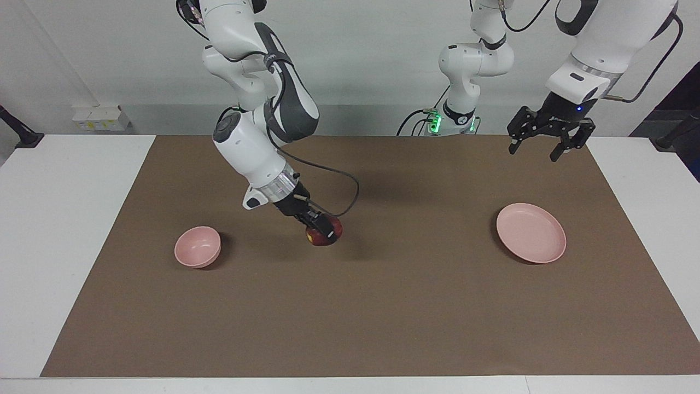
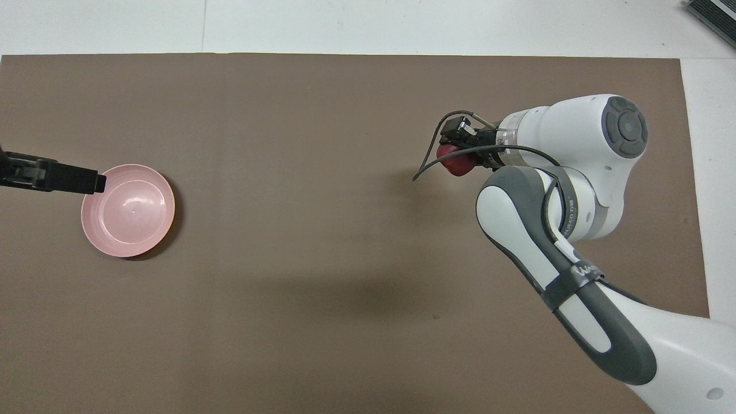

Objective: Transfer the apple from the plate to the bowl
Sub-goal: 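Carry the apple with the right gripper while the left gripper withdraws, then lower the apple into the pink bowl and open the right gripper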

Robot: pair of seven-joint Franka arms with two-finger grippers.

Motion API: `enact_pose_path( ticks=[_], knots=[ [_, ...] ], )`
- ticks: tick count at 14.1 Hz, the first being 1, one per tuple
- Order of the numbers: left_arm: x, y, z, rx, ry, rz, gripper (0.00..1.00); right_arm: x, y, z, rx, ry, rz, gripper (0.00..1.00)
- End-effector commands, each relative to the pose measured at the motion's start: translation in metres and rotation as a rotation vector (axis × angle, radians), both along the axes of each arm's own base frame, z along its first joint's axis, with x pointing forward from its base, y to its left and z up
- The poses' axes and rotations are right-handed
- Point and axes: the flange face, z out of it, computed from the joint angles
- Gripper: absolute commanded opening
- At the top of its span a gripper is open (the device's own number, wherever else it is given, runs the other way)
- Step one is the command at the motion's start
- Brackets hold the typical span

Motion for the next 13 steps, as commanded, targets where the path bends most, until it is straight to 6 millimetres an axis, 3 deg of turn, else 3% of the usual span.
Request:
enact_pose_path(
  ticks=[1, 5, 8, 9, 12, 13],
  knots=[
    [0.003, 0.011, 0.001, 0.049, 0.017, -0.023, 1.0, 0.012, -0.037, -0.001, -0.15, -0.043, 0.154, 0.0],
    [0.002, 0.012, 0.001, 0.048, 0.023, -0.07, 1.0, 0.018, -0.093, -0.01, -0.392, -0.077, 0.427, 0.0],
    [0.006, 0.028, -0.001, 0.045, 0.019, -0.045, 1.0, 0.013, -0.127, -0.019, -0.515, -0.059, 0.497, 0.0],
    [0.006, 0.029, -0.002, 0.049, 0.019, -0.055, 1.0, 0.01, -0.142, -0.022, -0.538, -0.042, 0.495, 0.0],
    [0.007, 0.04, -0.011, 0.064, 0.064, -0.041, 1.0, -0.011, -0.162, -0.002, -0.558, -0.023, 0.488, 0.0],
    [0.009, 0.042, -0.02, 0.081, 0.101, -0.04, 1.0, -0.02, -0.166, -0.004, -0.558, 0.0, 0.495, 0.0]
  ],
)
